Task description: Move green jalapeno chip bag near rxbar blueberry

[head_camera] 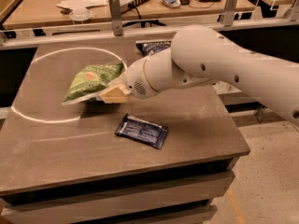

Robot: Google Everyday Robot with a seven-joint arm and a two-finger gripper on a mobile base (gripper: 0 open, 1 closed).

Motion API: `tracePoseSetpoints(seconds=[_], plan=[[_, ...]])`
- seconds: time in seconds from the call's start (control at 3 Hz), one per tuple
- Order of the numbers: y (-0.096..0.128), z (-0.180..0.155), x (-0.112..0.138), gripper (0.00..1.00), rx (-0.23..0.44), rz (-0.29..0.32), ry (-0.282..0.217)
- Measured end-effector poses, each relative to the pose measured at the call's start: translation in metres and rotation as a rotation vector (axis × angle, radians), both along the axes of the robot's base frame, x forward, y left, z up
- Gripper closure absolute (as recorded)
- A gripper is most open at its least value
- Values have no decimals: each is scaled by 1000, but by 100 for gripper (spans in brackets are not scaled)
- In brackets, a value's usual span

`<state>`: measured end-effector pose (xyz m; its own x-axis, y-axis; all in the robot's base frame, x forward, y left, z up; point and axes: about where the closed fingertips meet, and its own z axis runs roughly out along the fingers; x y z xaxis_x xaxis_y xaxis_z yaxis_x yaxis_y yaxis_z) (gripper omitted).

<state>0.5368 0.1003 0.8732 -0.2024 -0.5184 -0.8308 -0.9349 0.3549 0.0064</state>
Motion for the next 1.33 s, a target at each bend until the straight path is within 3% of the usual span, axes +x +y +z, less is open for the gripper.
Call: tracePoseSetpoints(seconds=[0.33,1.0,1.33], plan=[[-32,-8,-20,96,-32,-96,18],[-48,-11,-21,51,-58,-152,9],[-50,-12,-14,19,-70,-166,0]])
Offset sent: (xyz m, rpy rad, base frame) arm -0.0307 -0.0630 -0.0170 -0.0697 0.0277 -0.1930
